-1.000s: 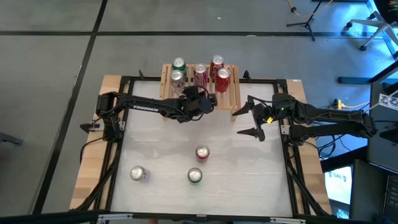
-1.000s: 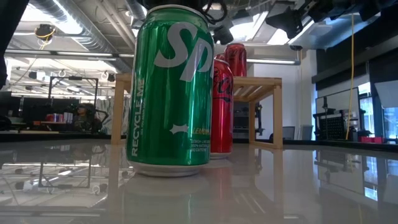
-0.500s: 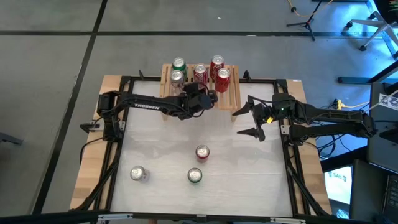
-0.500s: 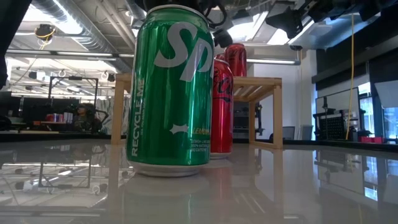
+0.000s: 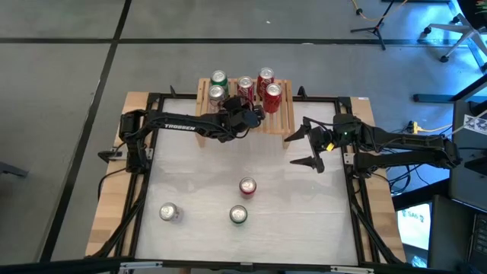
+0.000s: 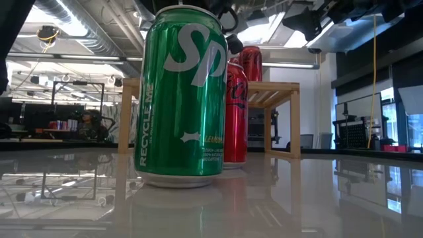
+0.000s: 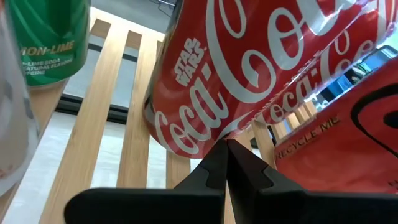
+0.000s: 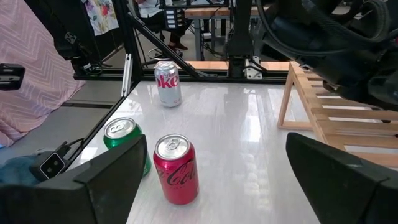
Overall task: Place canned beverage on shelf
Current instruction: Put the red/white soda can on the shelf
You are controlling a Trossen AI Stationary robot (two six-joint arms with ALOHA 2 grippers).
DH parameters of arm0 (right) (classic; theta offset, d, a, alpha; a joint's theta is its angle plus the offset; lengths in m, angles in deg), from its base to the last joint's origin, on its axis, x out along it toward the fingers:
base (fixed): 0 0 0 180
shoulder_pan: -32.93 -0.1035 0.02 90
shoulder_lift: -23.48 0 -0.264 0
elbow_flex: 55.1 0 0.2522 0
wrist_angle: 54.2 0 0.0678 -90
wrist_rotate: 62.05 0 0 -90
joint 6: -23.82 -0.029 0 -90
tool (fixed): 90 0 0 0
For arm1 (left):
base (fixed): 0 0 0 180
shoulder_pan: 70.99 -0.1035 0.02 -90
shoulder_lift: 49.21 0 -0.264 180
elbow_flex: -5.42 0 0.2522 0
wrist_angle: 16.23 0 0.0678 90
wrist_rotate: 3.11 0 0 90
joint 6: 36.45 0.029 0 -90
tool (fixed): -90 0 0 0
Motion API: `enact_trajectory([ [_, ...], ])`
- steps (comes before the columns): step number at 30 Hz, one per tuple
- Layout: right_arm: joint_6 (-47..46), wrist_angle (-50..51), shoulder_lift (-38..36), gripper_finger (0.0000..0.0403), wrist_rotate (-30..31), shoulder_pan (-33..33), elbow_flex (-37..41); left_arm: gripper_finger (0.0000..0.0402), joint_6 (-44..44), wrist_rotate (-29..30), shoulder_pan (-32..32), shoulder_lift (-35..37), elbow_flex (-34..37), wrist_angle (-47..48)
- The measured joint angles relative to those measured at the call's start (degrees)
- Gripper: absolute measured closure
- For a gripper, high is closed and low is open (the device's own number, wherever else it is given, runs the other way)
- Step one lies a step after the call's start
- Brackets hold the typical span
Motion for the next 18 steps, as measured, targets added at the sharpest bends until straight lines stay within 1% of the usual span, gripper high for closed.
enact_trajectory([
  [13,0.1,0.0,0.0,0.0024,0.0,0.0,0.0,0.0401,-0.1,0.2,-0.6,0.0,0.0,-0.1],
  [18,0.1,0.0,0.0,0.0024,0.0,0.0,0.0,0.0401,-0.1,0.4,0.2,0.0,0.0,-0.2],
])
